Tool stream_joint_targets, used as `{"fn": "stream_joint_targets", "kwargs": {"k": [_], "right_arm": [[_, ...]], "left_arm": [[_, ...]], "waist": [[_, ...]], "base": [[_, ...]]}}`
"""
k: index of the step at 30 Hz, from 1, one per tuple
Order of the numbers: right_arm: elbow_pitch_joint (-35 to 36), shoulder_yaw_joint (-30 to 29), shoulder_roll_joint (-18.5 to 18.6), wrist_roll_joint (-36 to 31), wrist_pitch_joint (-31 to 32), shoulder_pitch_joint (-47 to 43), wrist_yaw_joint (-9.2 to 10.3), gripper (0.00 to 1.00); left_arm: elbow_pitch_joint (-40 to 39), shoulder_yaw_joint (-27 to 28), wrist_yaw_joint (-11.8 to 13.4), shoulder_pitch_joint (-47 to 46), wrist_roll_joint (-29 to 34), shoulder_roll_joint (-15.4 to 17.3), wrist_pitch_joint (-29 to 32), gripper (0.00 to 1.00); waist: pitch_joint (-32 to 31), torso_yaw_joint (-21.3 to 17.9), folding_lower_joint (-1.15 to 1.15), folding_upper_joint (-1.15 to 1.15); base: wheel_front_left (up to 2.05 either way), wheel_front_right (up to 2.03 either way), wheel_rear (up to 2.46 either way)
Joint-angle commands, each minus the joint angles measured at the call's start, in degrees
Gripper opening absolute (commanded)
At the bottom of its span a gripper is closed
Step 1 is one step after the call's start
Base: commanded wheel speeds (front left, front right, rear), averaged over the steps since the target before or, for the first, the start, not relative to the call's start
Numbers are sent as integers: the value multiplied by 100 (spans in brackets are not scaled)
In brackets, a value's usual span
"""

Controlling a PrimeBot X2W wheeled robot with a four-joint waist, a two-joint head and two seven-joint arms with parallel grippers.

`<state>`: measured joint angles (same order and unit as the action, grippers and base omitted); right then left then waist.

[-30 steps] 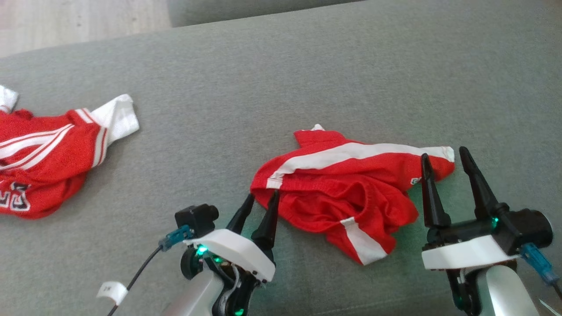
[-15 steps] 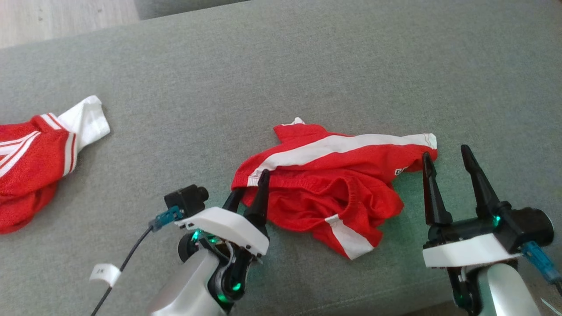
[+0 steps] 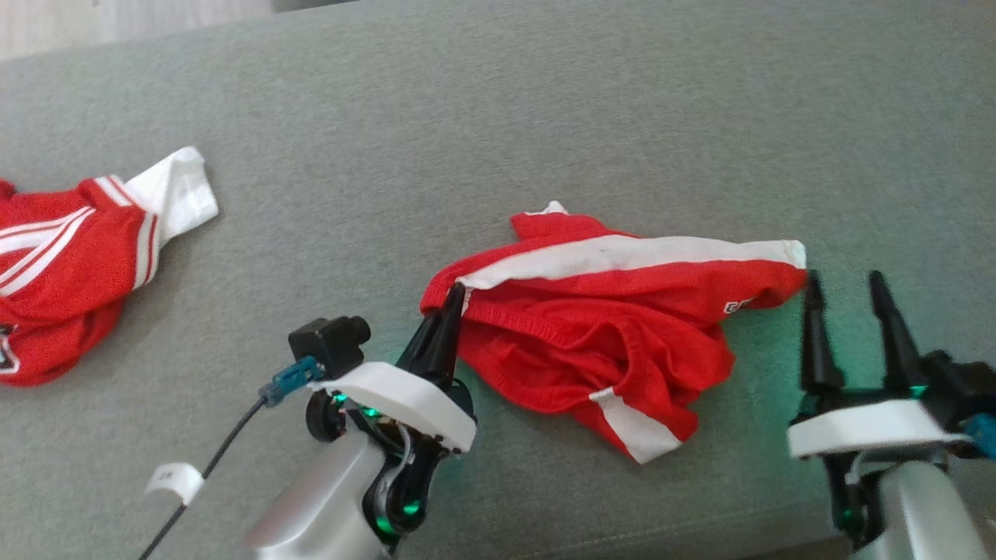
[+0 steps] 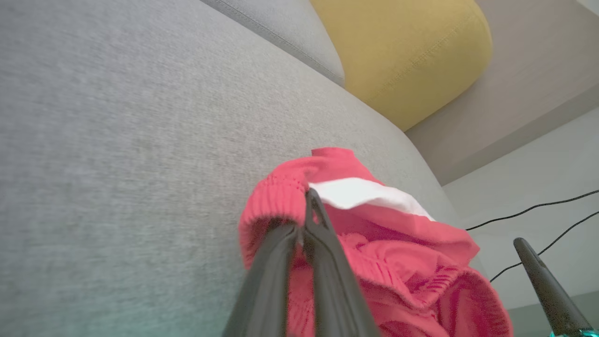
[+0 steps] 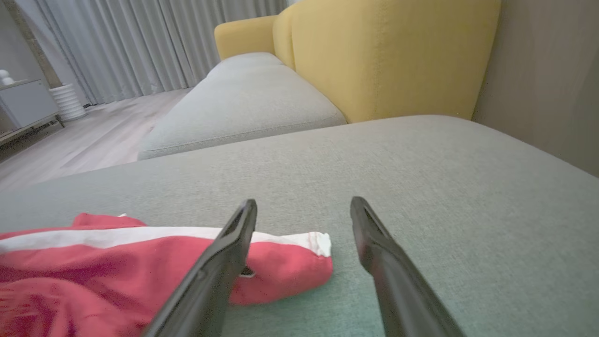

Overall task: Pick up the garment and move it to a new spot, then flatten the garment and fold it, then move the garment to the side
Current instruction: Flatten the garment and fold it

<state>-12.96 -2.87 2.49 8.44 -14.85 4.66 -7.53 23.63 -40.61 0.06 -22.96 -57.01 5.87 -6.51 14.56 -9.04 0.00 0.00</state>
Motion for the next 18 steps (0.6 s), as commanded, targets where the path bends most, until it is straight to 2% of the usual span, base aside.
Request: {"fn": "stream_joint_targets", "kwargs": {"k": [1, 5, 12, 17, 18], "right_arm": [[-163, -83, 39, 117, -15, 348, 4, 100], [-959, -513, 39, 260, -15, 797, 4, 100], [-2137, -631, 39, -45, -15, 1520, 4, 100], [-2960, -510, 39, -357, -15, 1892, 4, 100], [-2960, -510, 39, -357, -15, 1892, 4, 100]], "left_arm": [[-300, 109, 68, -9, 98, 152, 29, 0], [-601, 62, 161, 33, 180, 307, 116, 0], [-933, 1, 272, 6, 282, 437, 220, 0], [-1025, -10, 276, 0, 279, 447, 227, 0], [-1025, -10, 276, 0, 279, 447, 227, 0]], "waist": [[47, 119, 0, 0], [131, 274, 0, 0], [289, 479, 0, 0], [375, 583, 0, 0], [375, 583, 0, 0]], "base": [[0, 0, 0], [0, 0, 0], [0, 0, 0], [0, 0, 0], [0, 0, 0]]}}
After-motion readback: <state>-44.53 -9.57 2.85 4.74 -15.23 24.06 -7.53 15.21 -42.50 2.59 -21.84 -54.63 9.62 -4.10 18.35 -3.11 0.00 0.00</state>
